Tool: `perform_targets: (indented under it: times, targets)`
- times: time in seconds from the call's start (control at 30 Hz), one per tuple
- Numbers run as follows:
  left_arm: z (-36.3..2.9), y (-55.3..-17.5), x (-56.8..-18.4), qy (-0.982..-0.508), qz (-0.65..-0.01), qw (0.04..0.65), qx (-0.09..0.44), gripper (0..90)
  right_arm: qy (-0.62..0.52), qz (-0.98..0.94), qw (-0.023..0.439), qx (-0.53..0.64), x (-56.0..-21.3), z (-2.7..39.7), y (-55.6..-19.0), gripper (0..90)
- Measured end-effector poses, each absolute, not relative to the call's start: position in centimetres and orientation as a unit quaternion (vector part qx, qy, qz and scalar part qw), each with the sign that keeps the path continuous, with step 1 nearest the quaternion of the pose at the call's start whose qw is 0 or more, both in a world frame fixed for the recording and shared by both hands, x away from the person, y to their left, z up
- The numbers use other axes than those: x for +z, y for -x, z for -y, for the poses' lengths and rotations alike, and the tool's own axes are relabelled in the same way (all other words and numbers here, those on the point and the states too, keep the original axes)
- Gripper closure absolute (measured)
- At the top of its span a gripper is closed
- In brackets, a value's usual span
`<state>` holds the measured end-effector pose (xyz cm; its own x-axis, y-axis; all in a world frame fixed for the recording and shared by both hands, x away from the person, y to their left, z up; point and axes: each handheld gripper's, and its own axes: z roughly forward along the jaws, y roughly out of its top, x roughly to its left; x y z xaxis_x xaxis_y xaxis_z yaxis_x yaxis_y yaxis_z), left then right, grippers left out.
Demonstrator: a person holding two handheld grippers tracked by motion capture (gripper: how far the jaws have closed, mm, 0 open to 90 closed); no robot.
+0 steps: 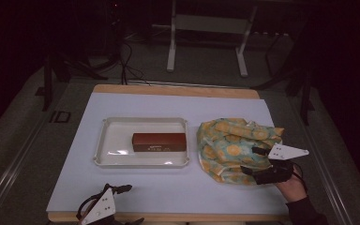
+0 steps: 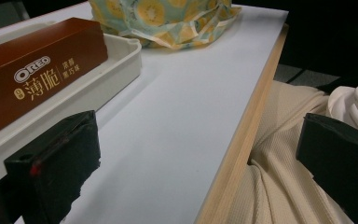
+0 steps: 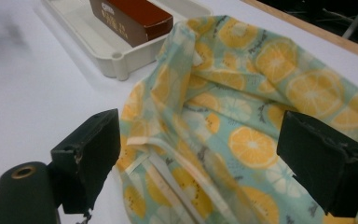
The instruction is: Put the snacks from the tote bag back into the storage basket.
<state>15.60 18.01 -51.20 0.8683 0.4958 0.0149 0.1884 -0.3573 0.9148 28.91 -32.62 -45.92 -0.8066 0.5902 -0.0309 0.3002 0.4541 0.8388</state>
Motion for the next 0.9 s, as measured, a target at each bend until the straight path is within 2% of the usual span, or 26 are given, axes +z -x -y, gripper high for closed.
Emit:
perform_targets:
  times: [0.17, 0.67, 0.9]
  targets:
    - [-18.0, -15.6, -51.2, -0.811, -0.210, 0.526, 0.145, 0.0, -0.261, -0.837, 0.178, 0.446, -46.8, 32.7, -28.1, 13.3]
    - [-18.0, -15.6, -51.2, -0.813, -0.207, 0.525, 0.144, 0.0, -0.256, -0.831, 0.168, 0.465, -49.1, 33.1, -26.5, 12.8]
    - [-18.0, -15.5, -51.2, -0.813, -0.205, 0.525, 0.144, 0.0, -0.268, -0.825, 0.187, 0.460, -50.1, 33.5, -25.8, 12.9]
